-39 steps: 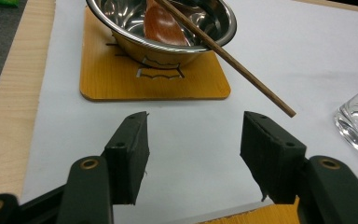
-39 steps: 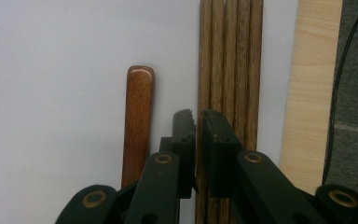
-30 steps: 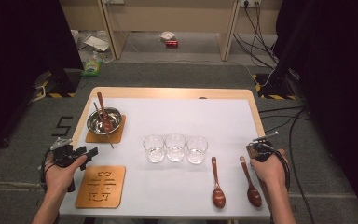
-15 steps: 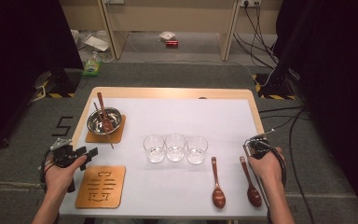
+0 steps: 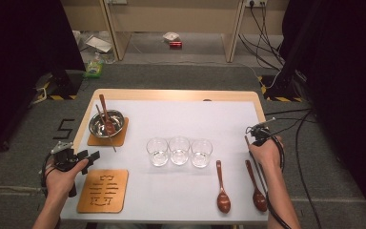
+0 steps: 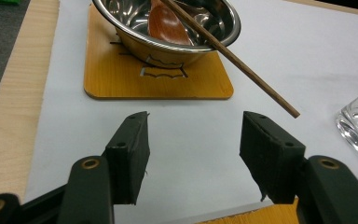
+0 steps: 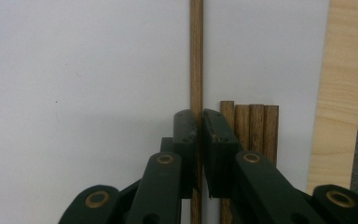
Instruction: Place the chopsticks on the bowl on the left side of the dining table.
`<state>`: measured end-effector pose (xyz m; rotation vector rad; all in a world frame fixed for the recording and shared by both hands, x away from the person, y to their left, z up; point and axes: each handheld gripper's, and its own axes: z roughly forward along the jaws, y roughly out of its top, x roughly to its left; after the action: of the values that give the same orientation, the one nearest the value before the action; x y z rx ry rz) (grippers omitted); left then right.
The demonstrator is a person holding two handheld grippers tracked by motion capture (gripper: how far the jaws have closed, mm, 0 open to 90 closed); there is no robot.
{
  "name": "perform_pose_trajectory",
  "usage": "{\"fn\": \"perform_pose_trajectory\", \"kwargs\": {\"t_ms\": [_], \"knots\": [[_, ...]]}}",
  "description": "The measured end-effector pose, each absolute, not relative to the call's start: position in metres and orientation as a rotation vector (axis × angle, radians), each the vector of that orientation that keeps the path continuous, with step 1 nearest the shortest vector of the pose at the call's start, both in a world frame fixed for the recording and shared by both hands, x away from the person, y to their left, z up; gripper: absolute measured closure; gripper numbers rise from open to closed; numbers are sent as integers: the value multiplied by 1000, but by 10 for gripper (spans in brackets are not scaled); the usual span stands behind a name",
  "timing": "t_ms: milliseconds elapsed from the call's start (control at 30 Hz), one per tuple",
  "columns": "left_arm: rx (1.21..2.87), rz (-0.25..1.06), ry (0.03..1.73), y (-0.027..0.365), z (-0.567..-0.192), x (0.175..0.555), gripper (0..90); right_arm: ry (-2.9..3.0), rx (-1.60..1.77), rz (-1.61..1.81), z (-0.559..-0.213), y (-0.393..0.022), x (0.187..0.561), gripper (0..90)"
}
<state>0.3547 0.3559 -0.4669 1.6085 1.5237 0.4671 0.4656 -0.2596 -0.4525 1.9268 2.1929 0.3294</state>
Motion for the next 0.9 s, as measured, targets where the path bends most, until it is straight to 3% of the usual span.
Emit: {"fn": "perform_pose_trajectory", "kwargs": {"t_ms": [200,500,900], "knots": [[1609,472,1529,355,-468,355,417,2208,1921,334,-448,-258,461,785],[1607,471,1527,356,-467,355,418,2309,1934,226,-429,-258,438,786],[1605,470,1531,356,-469,355,418,2324,1969,172,-440,-263,432,789]]}}
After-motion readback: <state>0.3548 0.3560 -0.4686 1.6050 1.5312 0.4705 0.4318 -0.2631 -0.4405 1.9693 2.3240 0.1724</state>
